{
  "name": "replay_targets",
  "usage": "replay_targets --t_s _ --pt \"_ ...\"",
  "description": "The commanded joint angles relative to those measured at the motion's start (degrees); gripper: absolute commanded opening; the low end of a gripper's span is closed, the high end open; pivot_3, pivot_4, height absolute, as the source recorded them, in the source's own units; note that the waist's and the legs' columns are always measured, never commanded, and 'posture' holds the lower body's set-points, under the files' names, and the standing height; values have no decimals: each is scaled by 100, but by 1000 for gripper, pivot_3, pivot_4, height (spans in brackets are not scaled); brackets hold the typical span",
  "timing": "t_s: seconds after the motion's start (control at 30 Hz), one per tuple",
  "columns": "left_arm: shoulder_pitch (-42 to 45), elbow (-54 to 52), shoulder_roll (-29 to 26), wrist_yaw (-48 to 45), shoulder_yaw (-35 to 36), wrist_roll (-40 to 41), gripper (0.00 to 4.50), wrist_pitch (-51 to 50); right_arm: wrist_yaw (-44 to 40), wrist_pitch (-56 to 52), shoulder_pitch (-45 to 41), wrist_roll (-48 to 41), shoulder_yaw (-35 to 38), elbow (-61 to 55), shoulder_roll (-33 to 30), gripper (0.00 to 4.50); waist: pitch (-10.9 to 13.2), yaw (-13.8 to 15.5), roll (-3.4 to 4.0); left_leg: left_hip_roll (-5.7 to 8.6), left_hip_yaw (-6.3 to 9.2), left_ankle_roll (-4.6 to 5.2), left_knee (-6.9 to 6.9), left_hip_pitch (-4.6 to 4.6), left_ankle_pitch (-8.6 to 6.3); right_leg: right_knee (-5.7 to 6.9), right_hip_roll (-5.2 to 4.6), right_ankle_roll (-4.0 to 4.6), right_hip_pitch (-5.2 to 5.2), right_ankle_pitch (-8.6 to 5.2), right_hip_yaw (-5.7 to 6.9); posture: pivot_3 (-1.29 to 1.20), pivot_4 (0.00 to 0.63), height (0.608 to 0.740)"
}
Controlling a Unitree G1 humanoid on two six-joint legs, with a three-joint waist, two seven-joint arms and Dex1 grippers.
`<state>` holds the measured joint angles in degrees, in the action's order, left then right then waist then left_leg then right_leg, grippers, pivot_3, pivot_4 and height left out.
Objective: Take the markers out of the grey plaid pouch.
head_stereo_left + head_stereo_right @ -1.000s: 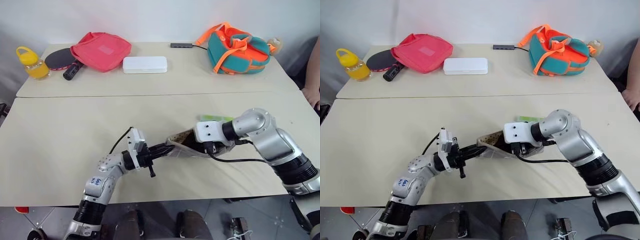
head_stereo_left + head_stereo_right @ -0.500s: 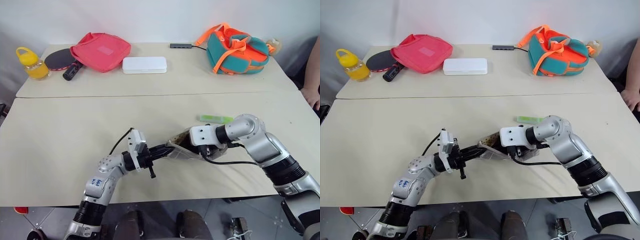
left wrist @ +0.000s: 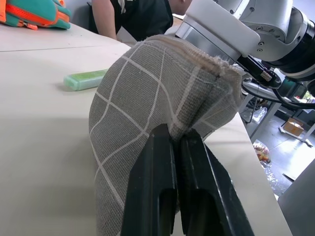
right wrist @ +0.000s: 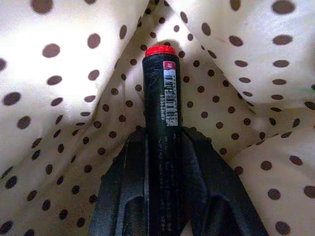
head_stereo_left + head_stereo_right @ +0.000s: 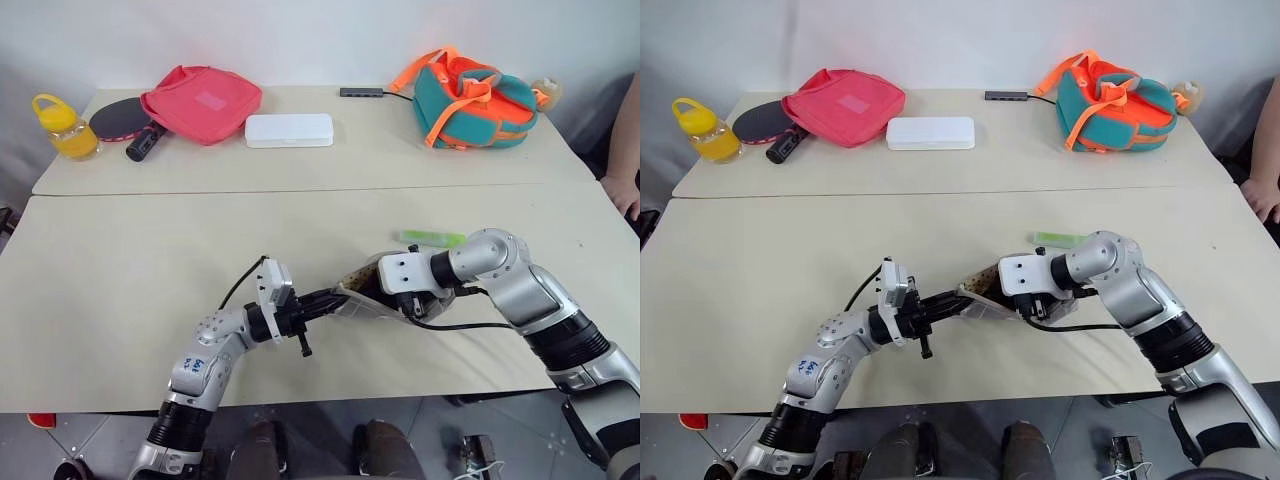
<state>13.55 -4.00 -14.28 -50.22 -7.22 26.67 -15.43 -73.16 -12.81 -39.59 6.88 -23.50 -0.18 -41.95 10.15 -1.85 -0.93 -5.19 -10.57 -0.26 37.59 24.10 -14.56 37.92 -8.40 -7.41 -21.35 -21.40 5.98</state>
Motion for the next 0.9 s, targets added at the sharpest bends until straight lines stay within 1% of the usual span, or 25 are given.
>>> replay_targets --t_s 0.03,0.13,0.27,0.33,0.5,0.57,0.67,0.83,0.9 --pt "38 -132 -41 28 92 2 0 79 -149 -320 -101 -406 478 -395 -166 561 0 10 0 0 0 0 0 1 0 0 0 0 -1 0 0 0 150 740" --pt "37 -130 -62 21 115 -5 0 101 -281 -592 -228 -778 835 -635 -301 561 0 24 0 1 2 2 -2 4 -1 -2 0 0 -2 0 1 0 150 740" --pt "62 -102 -50 18 131 -7 0 141 -521 -905 -300 -1189 1102 -886 -570 561 1 29 0 2 2 3 -4 5 -2 -5 -2 0 -3 0 1 0 150 740" --pt "98 -79 -48 24 142 -14 0 152 -522 -1170 -359 -1515 1310 -958 -550 561 1 24 -1 2 3 3 -6 5 -2 -6 -2 0 -2 0 2 0 150 740" --pt "177 -27 -84 32 247 -47 0 228 -639 -1503 -411 -2017 1584 -1128 -682 561 2 27 -1 3 3 3 -7 6 -2 -7 -3 0 -3 0 2 0 150 740" --pt "245 46 -204 32 381 -122 0 371 -498 -1592 -493 -2193 1694 -1152 -557 561 2 22 -1 3 4 3 -11 7 -2 -9 -3 0 -5 0 3 0 150 740" --pt "349 98 -392 36 612 -95 0 457 -154 -1864 -720 -2618 1956 -1133 -209 561 2 -10 0 2 2 1 -15 7 -1 -6 -2 0 -11 0 1 0 150 740" --pt "477 186 -859 108 1127 -208 0 847 3 -2250 -987 -3268 2309 -1216 -110 561 4 26 -3 5 2 4 -19 10 -3 -10 -6 0 -11 0 2 0 150 740" --pt "530 255 -990 208 1346 -218 0 984 161 -2038 -1065 -3241 2330 -1109 -17 561 4 25 -3 6 2 4 -25 11 -3 -12 -6 0 -14 0 3 0 150 740"
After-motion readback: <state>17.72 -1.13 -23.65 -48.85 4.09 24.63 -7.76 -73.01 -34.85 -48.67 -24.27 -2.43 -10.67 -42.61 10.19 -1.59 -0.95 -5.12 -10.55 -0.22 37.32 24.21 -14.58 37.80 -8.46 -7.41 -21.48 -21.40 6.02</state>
